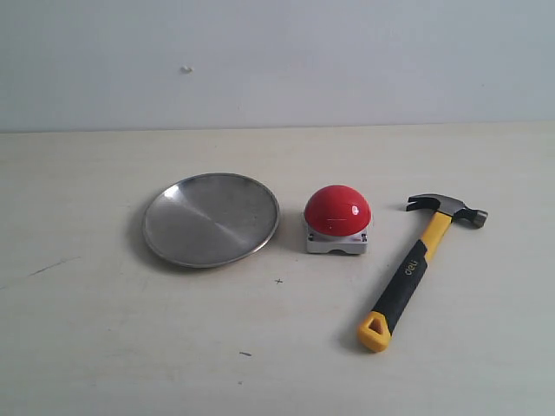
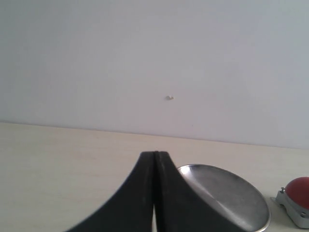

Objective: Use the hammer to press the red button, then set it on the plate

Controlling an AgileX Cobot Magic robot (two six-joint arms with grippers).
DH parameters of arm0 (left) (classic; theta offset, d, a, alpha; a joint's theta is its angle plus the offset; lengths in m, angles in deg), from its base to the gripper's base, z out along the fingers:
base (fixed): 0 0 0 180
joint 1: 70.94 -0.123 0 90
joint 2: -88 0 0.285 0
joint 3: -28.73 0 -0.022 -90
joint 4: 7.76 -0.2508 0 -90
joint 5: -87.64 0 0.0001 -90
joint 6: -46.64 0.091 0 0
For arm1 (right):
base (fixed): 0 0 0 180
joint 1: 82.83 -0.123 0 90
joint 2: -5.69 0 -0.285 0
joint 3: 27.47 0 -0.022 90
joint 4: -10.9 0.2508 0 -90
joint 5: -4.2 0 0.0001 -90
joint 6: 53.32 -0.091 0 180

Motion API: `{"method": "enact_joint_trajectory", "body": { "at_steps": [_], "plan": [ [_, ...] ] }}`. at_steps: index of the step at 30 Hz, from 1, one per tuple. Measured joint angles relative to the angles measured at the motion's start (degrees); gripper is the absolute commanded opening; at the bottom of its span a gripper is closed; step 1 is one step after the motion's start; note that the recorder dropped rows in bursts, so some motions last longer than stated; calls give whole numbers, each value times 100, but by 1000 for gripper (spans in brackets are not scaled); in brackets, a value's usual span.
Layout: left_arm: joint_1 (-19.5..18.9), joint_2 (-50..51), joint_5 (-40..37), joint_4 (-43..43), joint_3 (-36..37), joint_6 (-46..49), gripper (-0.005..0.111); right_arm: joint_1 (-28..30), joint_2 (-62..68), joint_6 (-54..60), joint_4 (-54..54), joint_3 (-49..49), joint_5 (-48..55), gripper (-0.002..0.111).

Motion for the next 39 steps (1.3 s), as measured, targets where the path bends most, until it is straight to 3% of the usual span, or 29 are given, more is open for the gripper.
{"method": "enact_joint_trajectory", "body": {
  "at_steps": [39],
  "plan": [
    [0,0,-10,0,0,0,0,0,0,0,0,0,276,0]
  ]
}}
